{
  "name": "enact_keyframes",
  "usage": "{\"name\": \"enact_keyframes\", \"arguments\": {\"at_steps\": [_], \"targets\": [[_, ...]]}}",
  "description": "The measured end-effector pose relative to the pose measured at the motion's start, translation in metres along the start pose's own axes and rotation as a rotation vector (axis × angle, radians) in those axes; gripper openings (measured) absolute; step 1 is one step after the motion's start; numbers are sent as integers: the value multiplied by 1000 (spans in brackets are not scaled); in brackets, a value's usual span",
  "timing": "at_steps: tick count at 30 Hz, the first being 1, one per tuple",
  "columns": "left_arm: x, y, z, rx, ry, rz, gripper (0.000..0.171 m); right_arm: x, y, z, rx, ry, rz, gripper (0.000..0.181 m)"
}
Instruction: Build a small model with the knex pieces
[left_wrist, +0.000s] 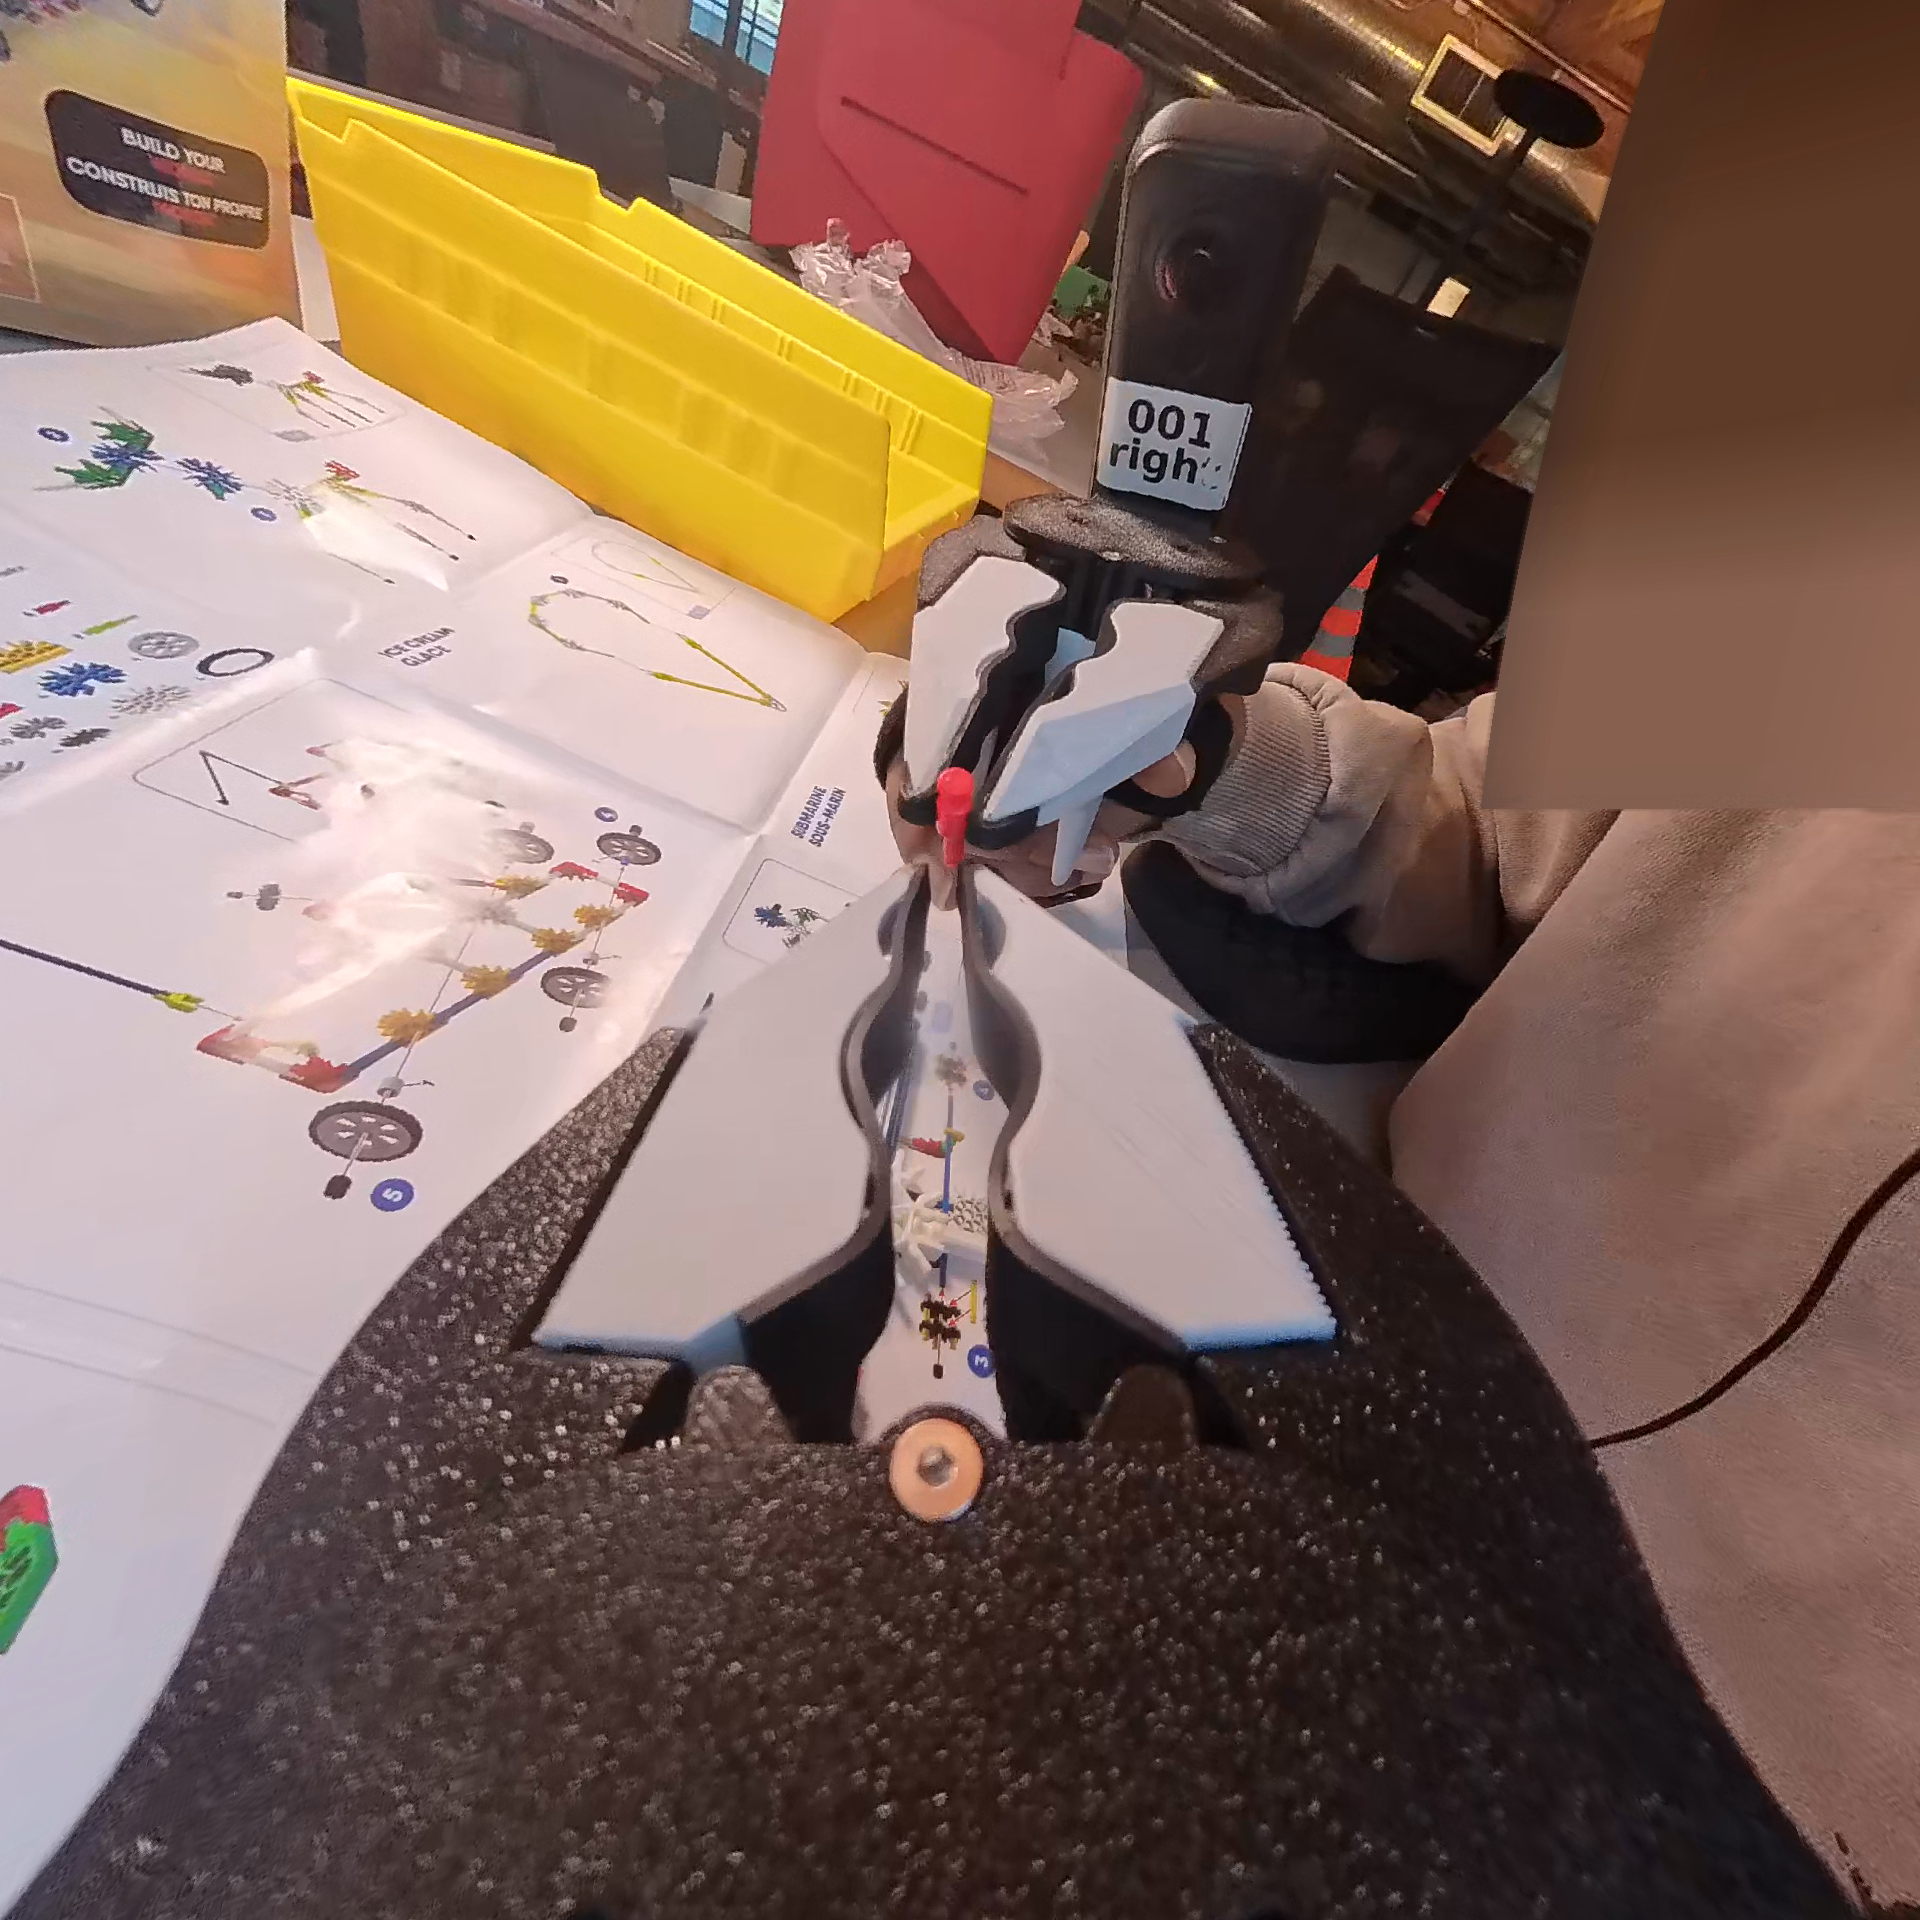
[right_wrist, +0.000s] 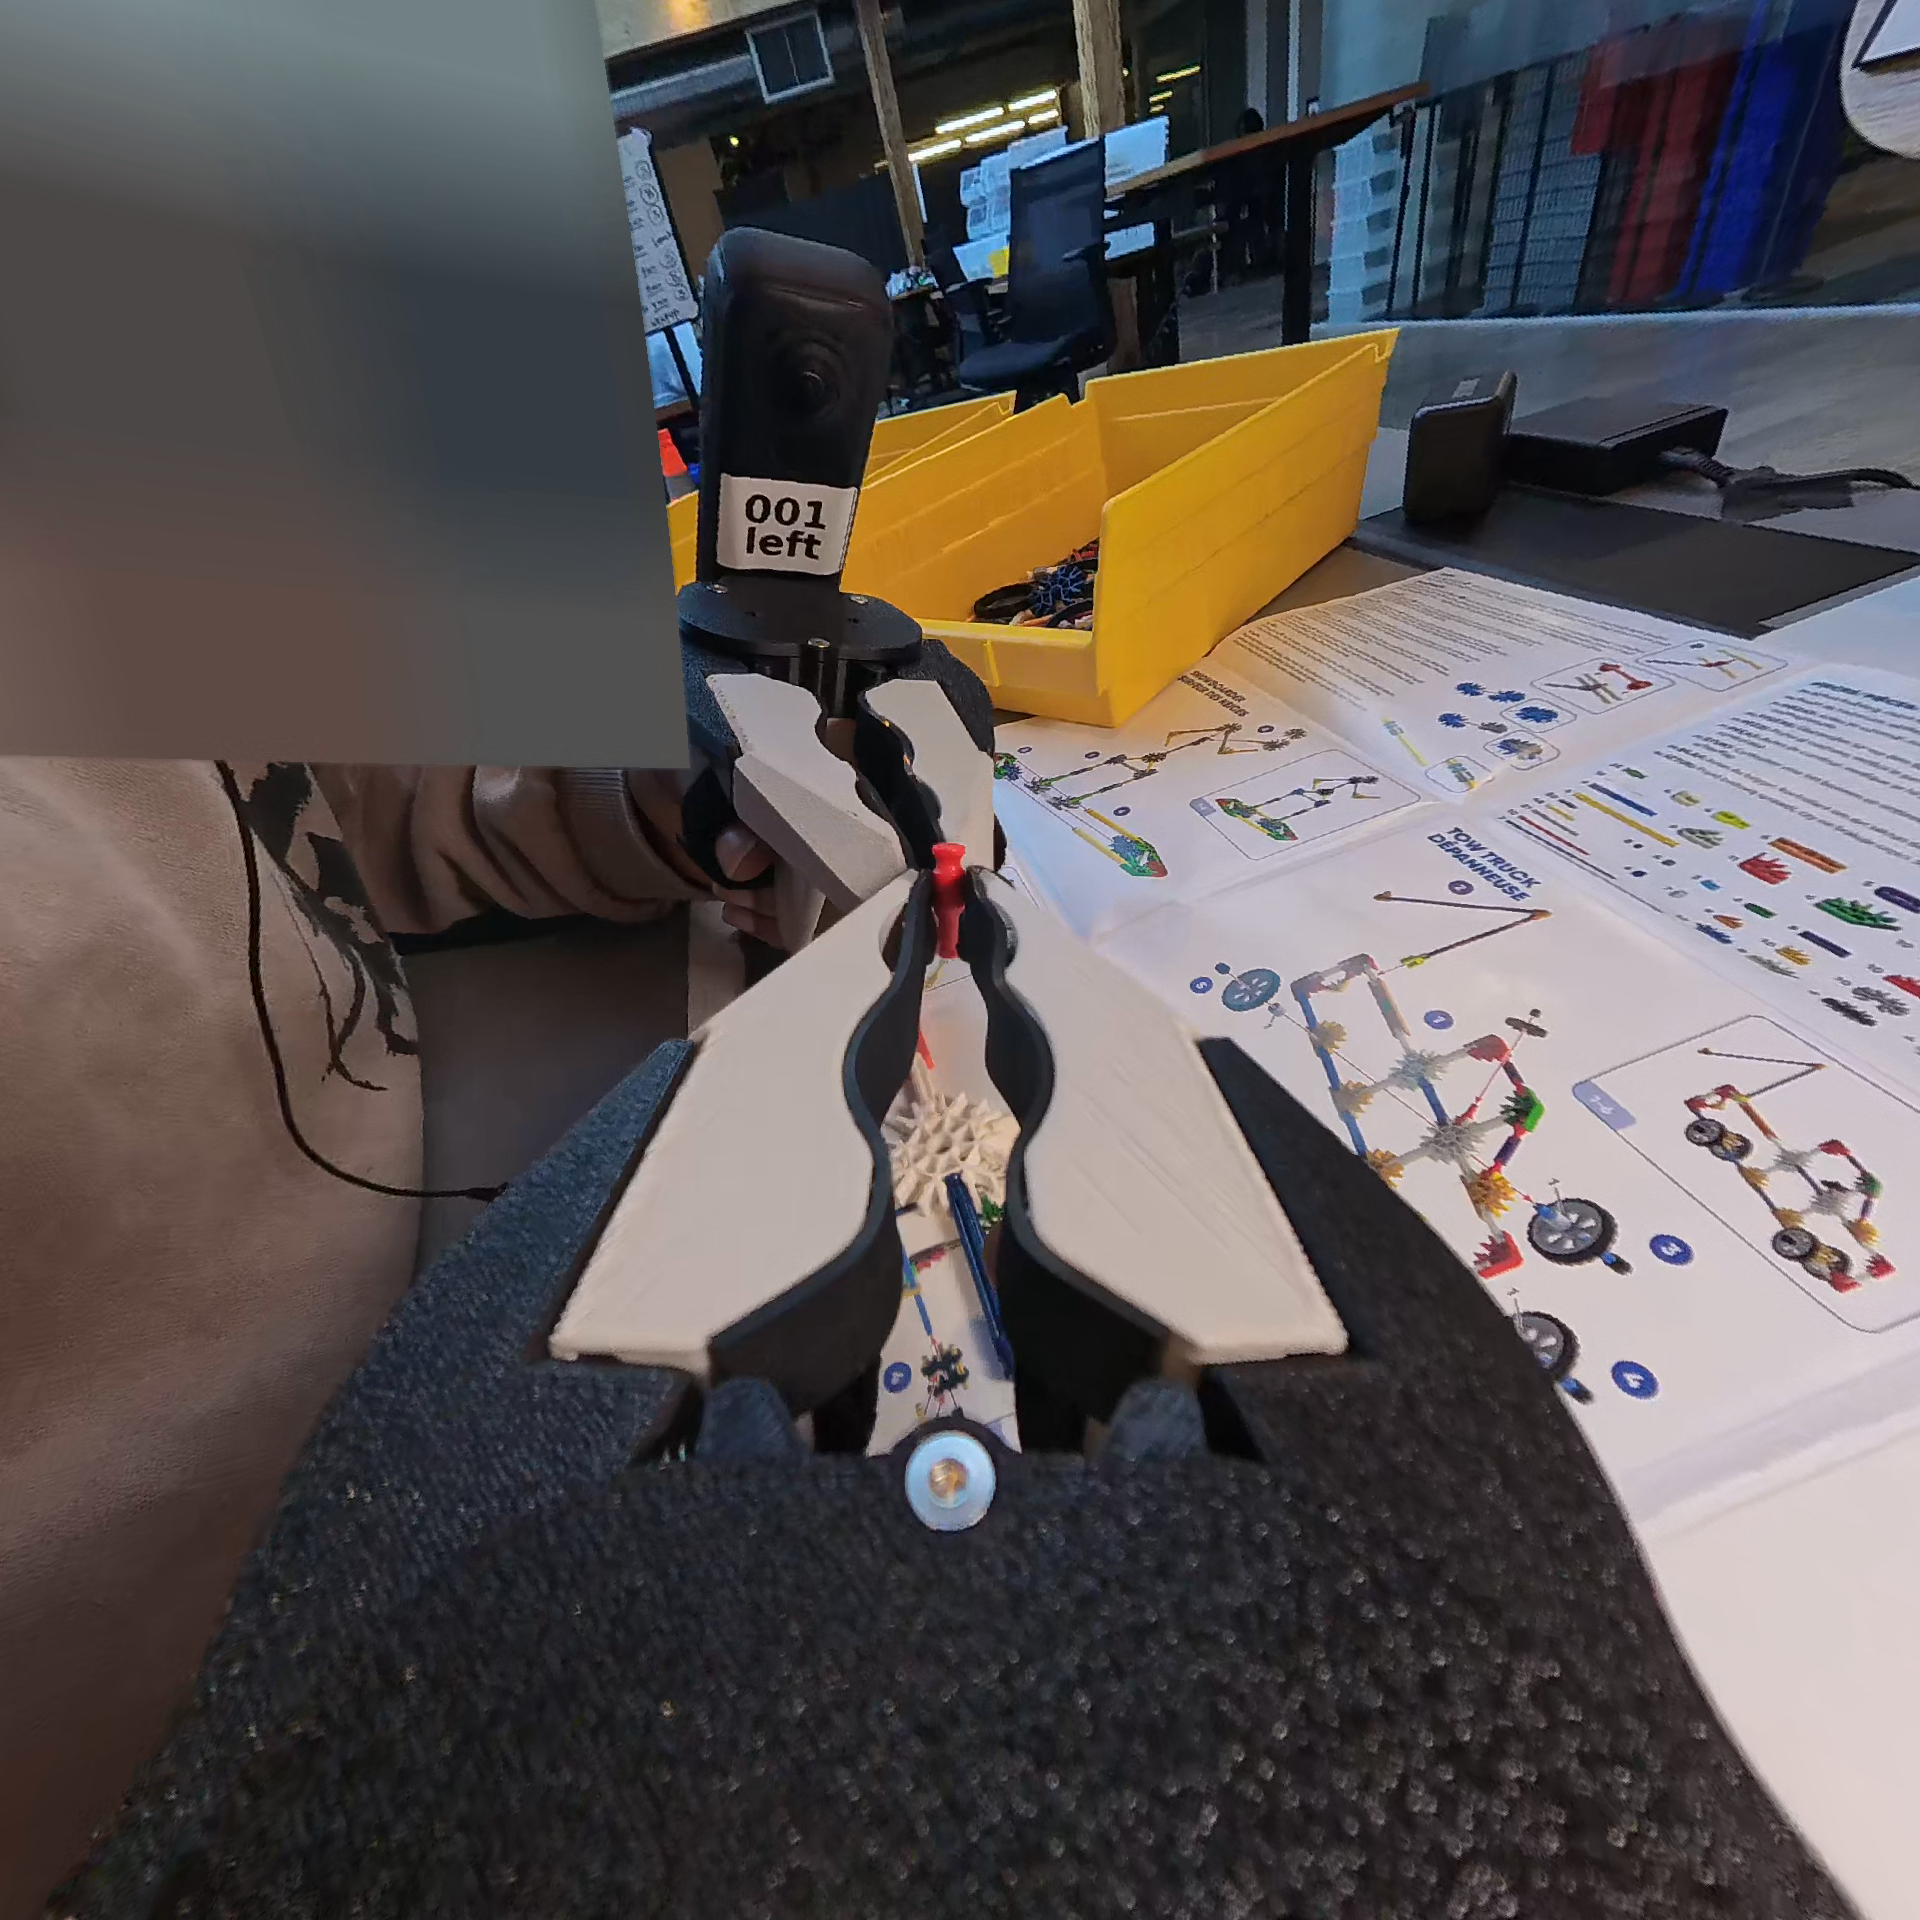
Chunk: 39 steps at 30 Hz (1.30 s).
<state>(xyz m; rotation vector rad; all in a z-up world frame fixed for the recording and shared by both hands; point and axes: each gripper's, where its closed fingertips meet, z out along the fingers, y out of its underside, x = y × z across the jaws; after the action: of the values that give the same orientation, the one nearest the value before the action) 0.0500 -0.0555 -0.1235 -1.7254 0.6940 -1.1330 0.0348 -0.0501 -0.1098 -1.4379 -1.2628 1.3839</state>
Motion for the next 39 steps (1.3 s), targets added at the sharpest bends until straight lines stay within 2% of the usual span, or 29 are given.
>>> {"name": "enact_keyframes", "arguments": {"at_steps": [9,14,21,24,27,30,34,39], "targets": [[-5,-1,-3,5,-19,-6,9,6,3,0,-8,28,10,5],[-5,-6,3,25,-45,30,13,6,-11,2,100,8,115,5],[-1,-20,3,72,-54,85,1,5,-19,1,171,-41,219,5],[-3,-18,1,50,-61,100,1,5,-16,1,160,-50,227,5],[-4,-9,0,-27,-85,189,1,4,-7,2,91,-61,202,5],[-13,10,-2,-180,-146,354,1,7,4,-4,-15,-24,46,10],[-19,35,0,-357,-166,486,1,11,31,-10,-226,47,-348,16],[-20,52,3,-482,-152,549,1,5,50,-6,-337,46,-495,14]]}}
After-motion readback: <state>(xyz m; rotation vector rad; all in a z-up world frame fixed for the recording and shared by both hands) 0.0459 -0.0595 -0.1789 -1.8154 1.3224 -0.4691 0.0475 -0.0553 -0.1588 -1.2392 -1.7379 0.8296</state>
